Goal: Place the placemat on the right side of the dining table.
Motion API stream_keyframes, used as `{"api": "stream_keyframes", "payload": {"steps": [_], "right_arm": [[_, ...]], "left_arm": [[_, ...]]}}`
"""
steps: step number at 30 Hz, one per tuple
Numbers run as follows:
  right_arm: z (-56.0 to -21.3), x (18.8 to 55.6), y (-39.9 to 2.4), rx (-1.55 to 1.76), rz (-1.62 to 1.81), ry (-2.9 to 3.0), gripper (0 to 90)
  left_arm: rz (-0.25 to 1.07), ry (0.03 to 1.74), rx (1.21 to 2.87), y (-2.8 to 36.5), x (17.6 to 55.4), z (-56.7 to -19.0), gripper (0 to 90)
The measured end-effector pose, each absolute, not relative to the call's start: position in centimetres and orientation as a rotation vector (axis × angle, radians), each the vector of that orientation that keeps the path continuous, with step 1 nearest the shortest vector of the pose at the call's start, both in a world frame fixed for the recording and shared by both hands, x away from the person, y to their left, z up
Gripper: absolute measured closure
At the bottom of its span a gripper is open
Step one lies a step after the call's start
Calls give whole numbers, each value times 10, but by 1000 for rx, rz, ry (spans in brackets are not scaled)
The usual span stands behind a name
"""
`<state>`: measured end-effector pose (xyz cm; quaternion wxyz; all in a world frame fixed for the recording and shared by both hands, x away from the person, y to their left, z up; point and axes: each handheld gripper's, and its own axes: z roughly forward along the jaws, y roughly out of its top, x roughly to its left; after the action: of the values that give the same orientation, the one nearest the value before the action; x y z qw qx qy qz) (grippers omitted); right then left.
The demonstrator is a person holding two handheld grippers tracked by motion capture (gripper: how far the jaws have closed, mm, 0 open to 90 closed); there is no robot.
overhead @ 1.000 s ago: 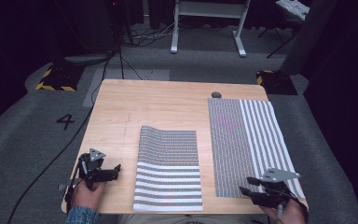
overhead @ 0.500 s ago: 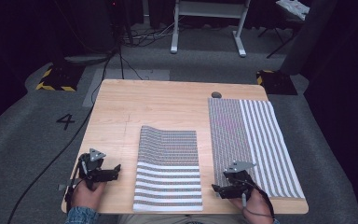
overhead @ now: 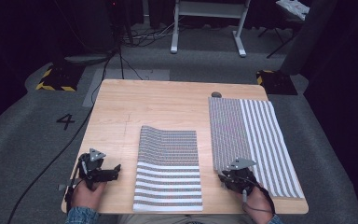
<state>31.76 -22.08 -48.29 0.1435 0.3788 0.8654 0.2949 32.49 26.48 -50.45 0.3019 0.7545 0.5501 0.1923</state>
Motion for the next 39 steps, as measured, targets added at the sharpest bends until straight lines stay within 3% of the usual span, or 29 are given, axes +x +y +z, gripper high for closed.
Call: {"api": "stream_keyframes", "payload": {"steps": [2,15,39], "right_arm": [[-483,317,-220,1070,854,2500,805],[-482,307,-220,996,871,2586,839],[-476,326,-229,1043,854,2544,836]], "left_arm": [[510,1459,2001,265,325,-504,37],[510,1459,2001,265,325,-504,37],[510,1459,2001,265,325,-504,37]]}}
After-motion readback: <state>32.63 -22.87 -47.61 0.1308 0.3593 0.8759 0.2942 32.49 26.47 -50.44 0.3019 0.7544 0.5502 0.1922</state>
